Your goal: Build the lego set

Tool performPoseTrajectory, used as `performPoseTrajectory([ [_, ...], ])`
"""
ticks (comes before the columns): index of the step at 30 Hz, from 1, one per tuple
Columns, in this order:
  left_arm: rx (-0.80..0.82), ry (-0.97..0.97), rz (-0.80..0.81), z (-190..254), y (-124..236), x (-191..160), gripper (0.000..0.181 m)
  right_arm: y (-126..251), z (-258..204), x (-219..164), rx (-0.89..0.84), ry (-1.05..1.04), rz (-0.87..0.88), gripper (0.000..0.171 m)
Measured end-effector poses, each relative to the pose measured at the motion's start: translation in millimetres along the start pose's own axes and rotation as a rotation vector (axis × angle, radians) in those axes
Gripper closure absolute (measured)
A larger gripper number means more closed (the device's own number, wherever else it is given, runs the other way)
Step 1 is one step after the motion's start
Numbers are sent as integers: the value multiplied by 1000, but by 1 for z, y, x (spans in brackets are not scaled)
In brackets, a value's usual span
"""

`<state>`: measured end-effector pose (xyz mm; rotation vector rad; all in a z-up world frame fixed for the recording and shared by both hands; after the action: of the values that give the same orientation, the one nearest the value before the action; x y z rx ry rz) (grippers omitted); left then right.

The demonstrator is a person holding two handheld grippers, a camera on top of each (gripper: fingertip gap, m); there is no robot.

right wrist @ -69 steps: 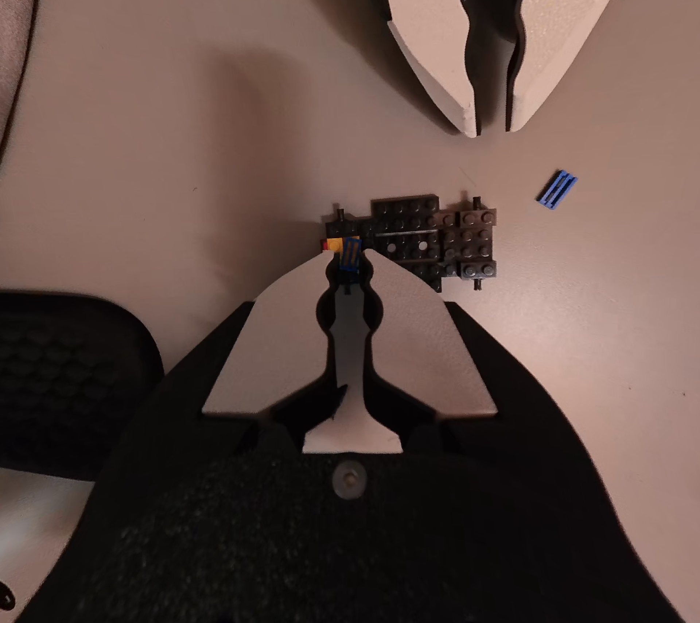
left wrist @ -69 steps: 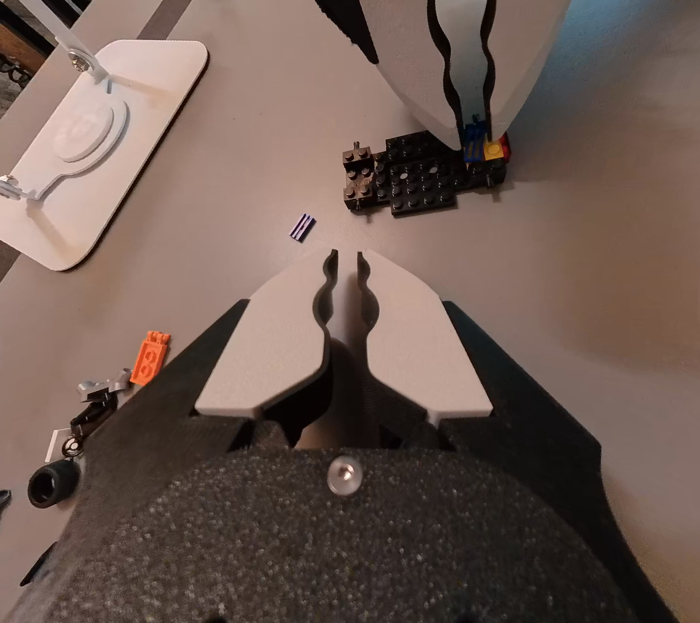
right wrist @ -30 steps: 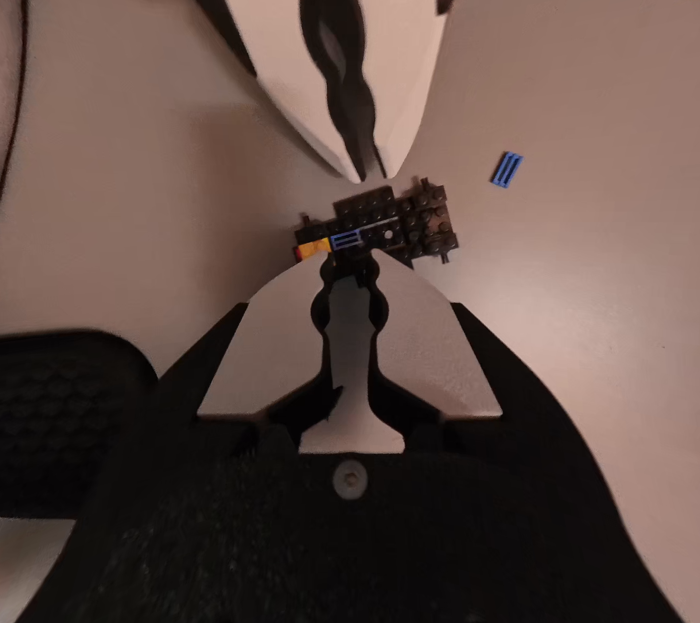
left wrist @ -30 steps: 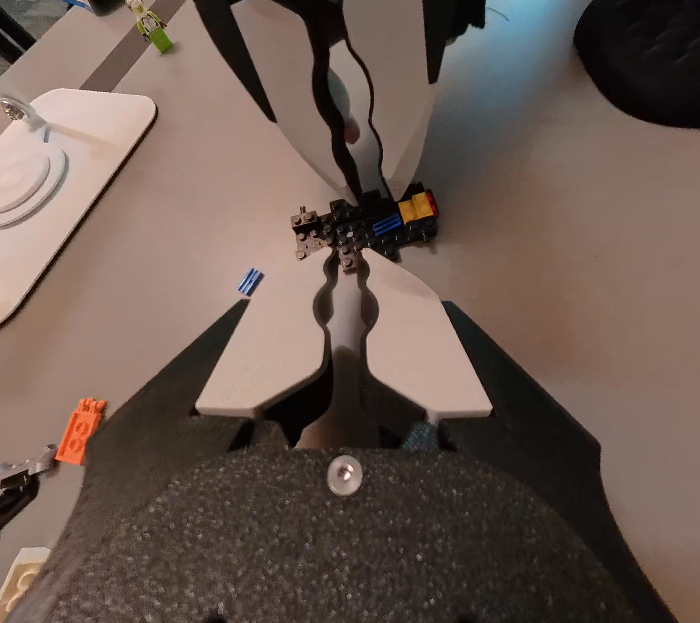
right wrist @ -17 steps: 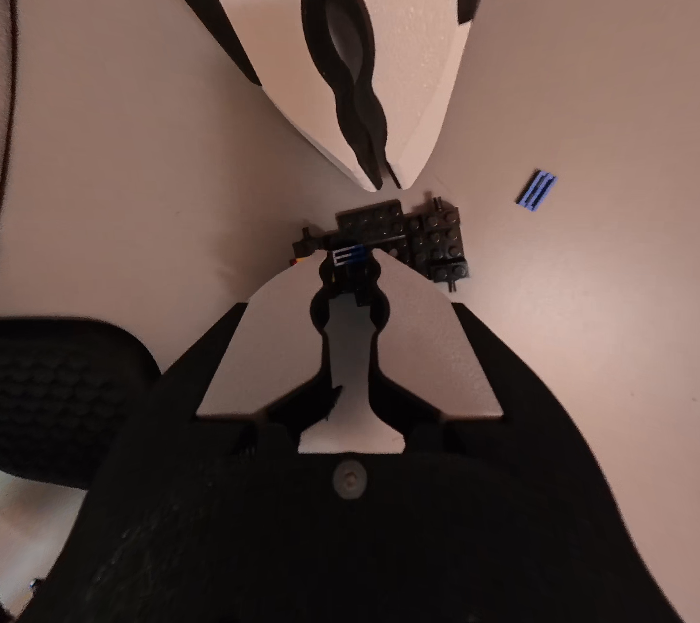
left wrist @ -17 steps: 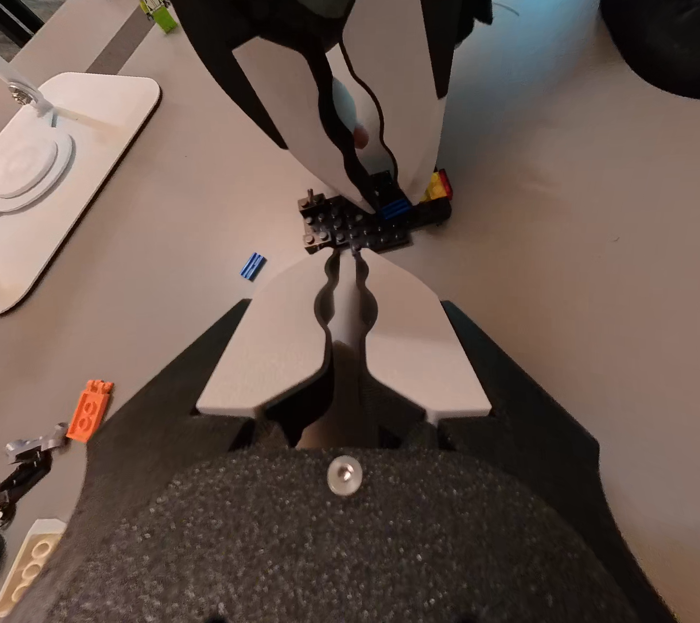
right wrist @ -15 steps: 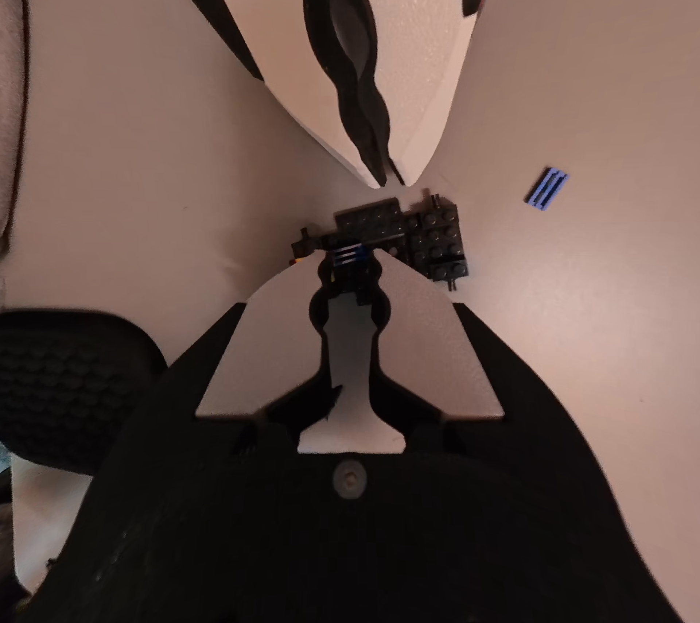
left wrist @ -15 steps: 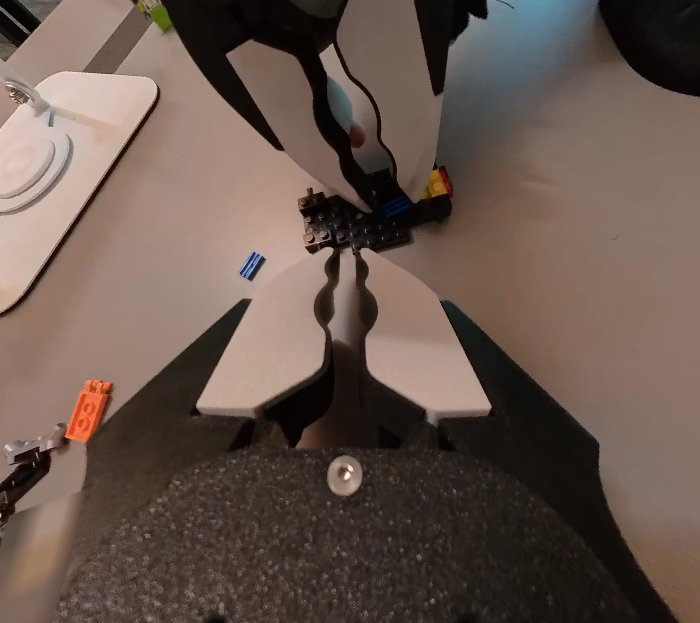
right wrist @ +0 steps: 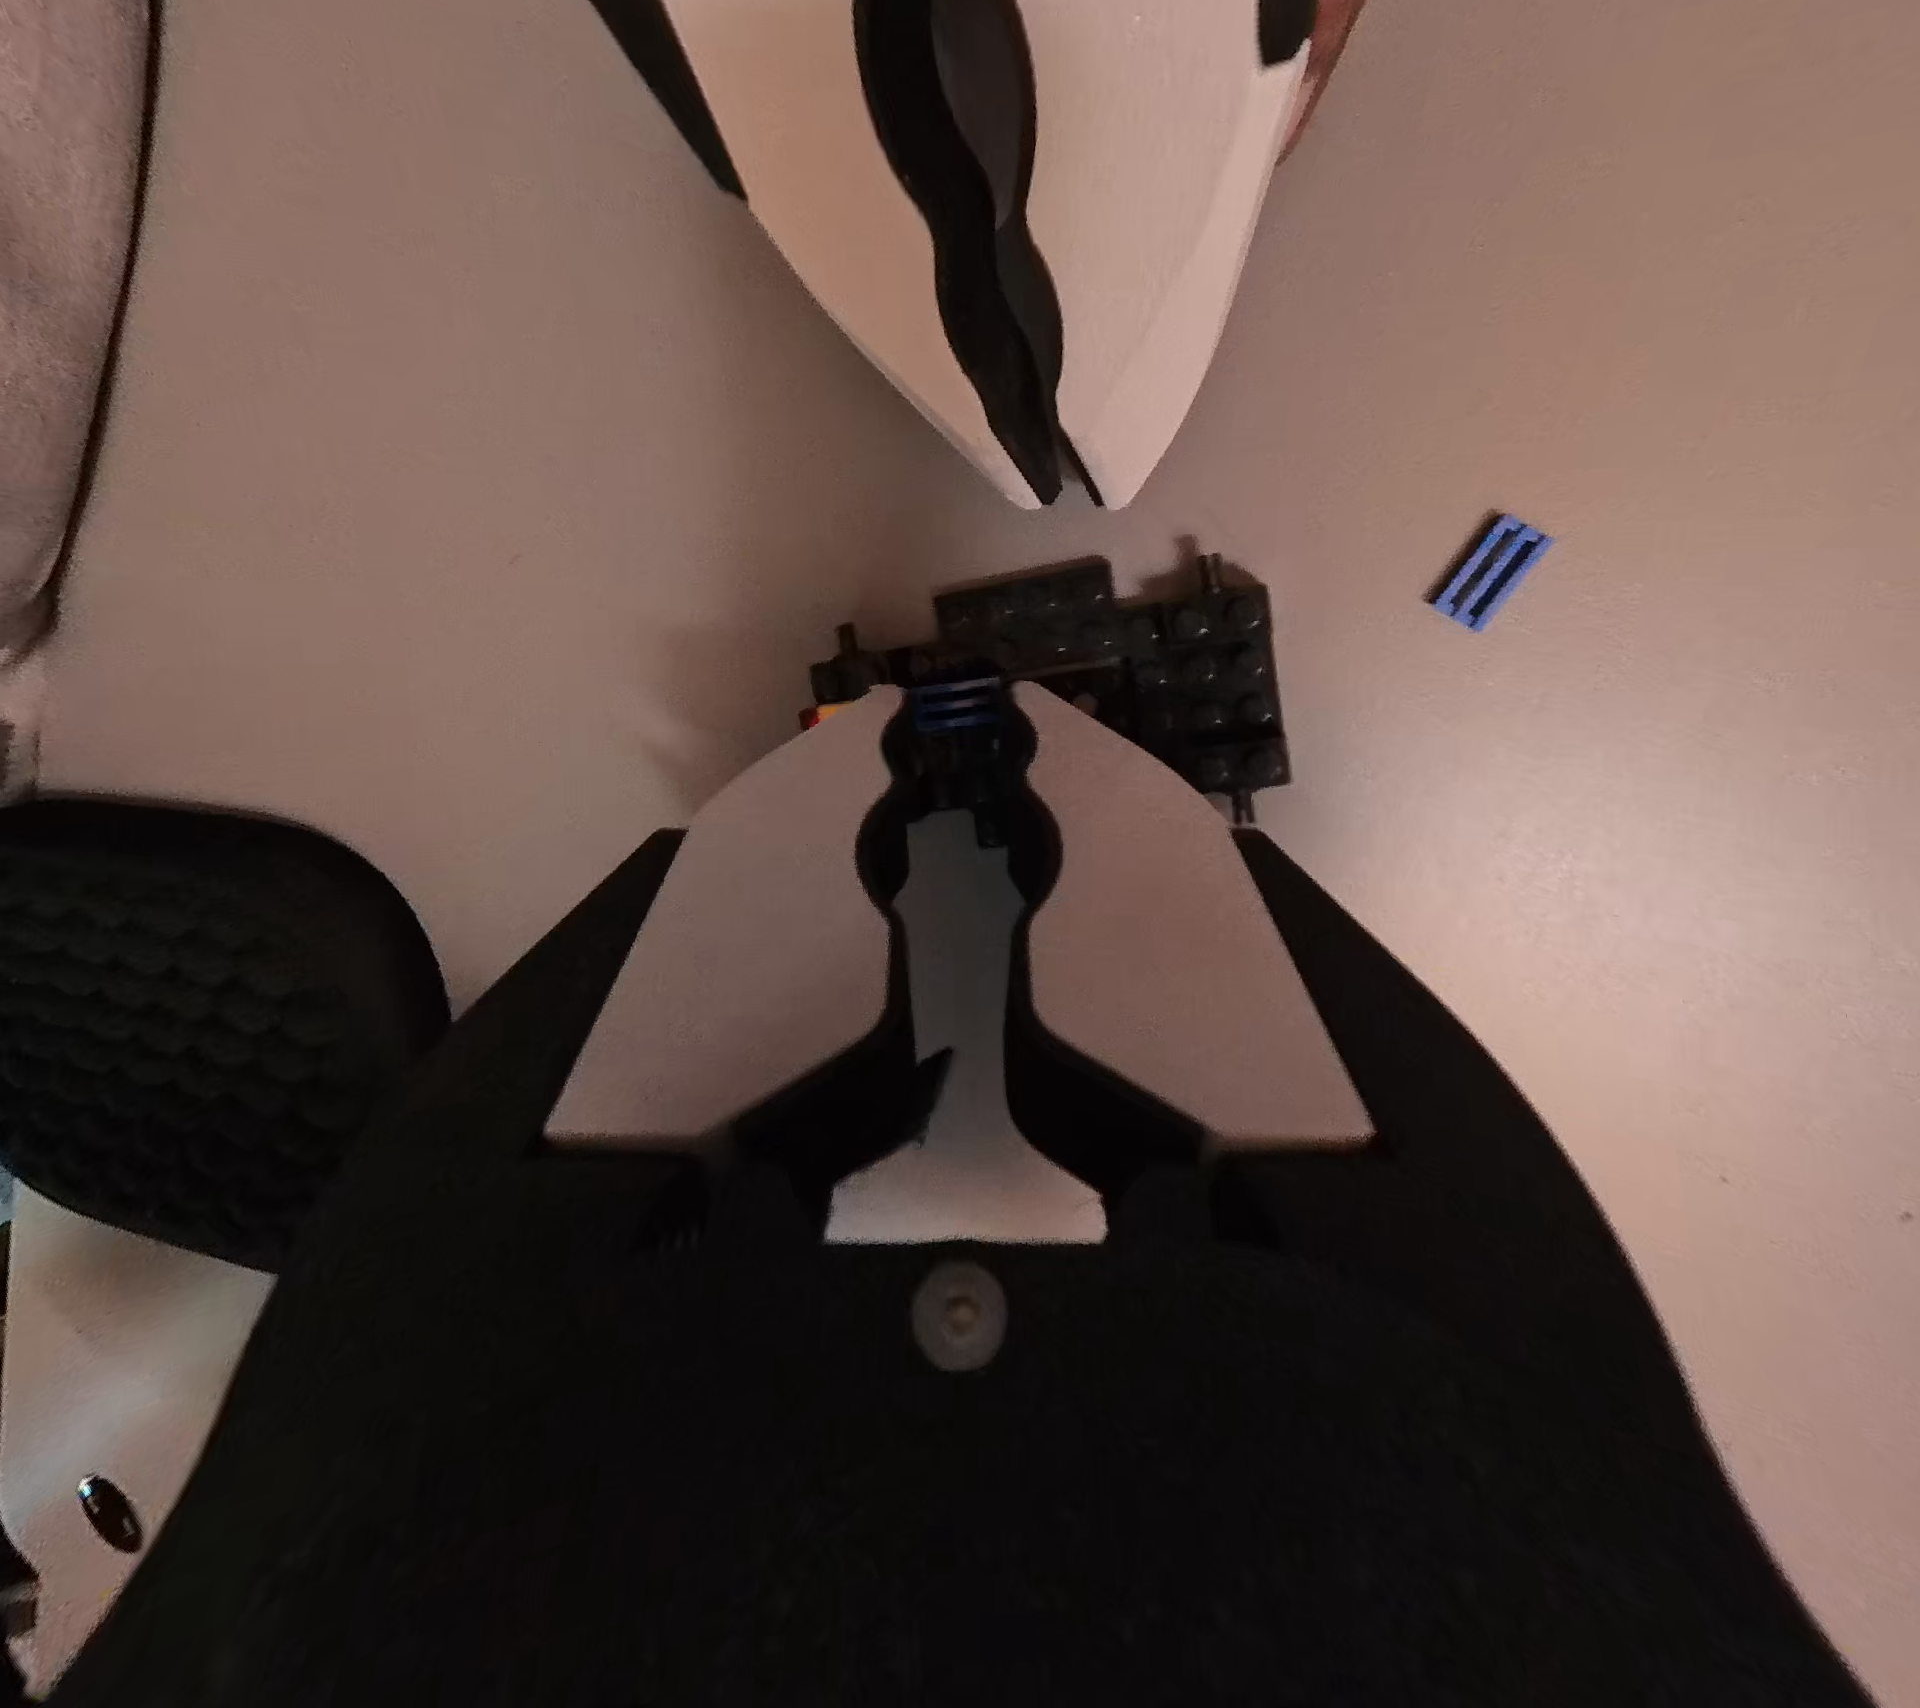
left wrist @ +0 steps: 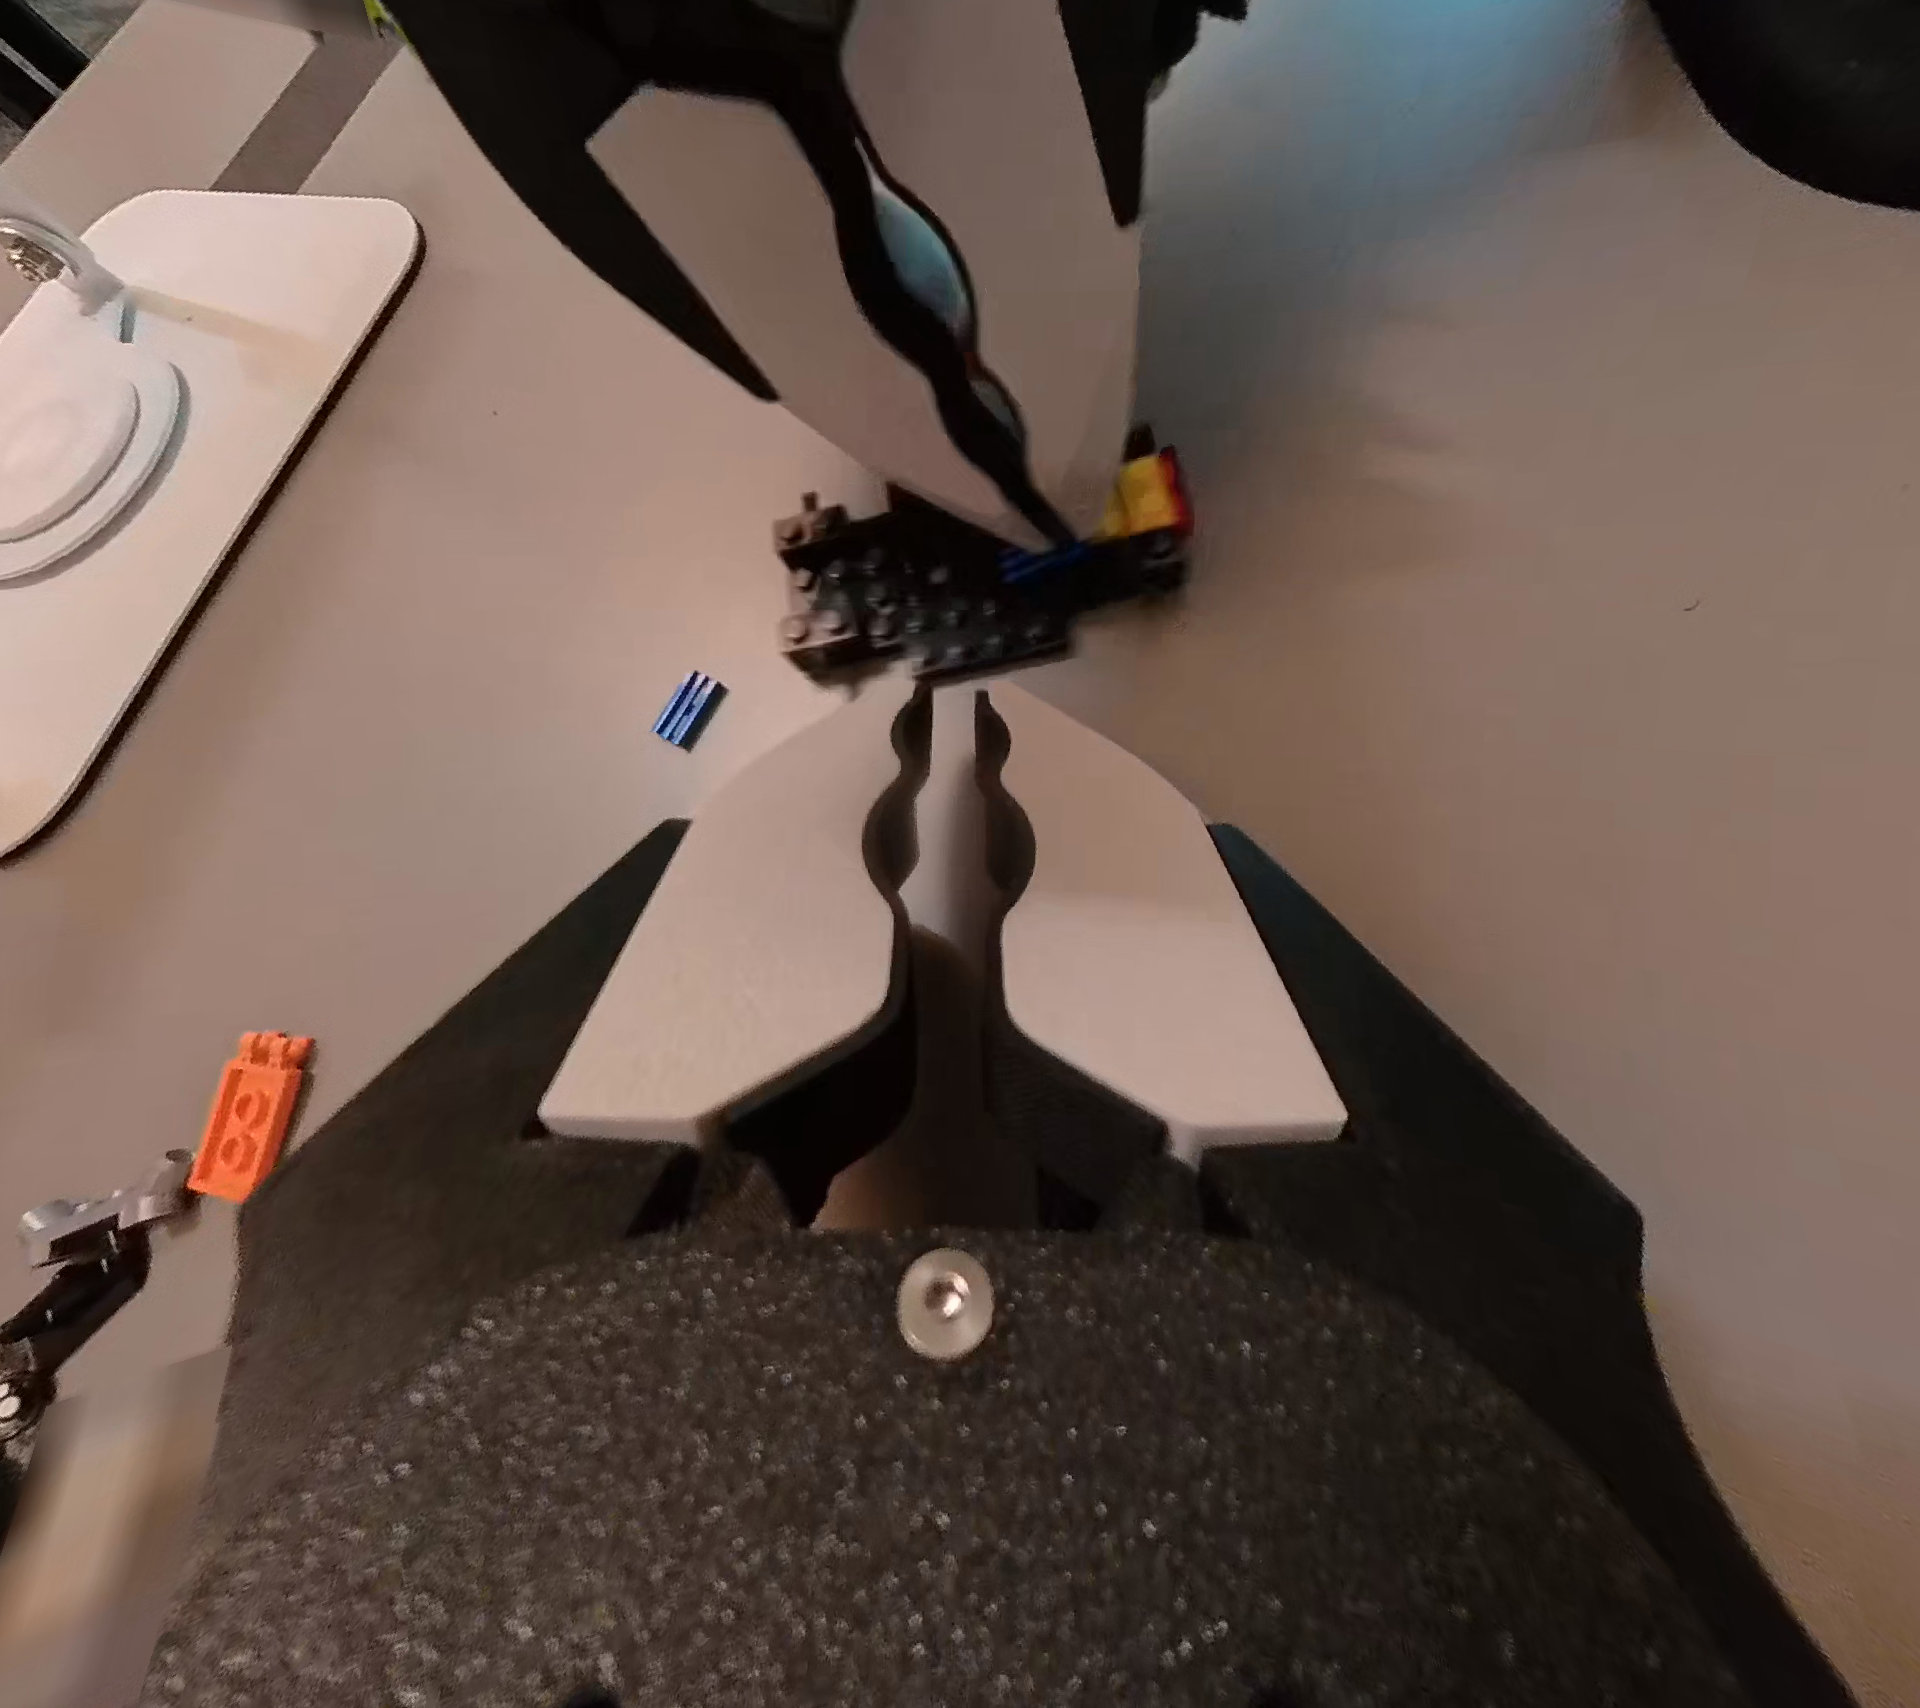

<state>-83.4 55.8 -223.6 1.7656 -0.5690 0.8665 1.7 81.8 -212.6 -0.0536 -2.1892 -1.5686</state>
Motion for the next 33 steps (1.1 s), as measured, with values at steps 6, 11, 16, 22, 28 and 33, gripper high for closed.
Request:
performPoseTrajectory([
  [6, -4, -4, -3, 1, 0, 0, 174, 10, -3, 1, -61, 17, 39, 170],
  [11, -3, -4, -1, 1, 0, 1, 174, 17, -9, 4, -117, 49, 104, 153],
  [16, -4, -2, -1, 1, -1, 2, 174, 22, -16, 7, -146, 28, 188, 137],
  [22, -4, 51, 50, -3, 3, 8, 174, 31, -20, 18, -73, -75, 373, 129],
  [28, -81, 203, 204, -7, 13, 22, 167, 43, -20, 26, -37, -138, 584, 128],
  [33, -170, 433, 381, -15, 23, 38, 162, 46, -24, 32, -35, -150, 699, 127],
])
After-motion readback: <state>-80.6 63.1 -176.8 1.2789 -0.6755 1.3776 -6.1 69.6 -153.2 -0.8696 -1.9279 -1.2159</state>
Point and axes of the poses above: each gripper's, where its closed fingertips meet, y back along the fingers, x out of its top, z = x × y across the jaws, the point moved 5 cm from there along y, back along the fingers, and after that the axes turned 2 degrees about -x, right-handed, at the moved point
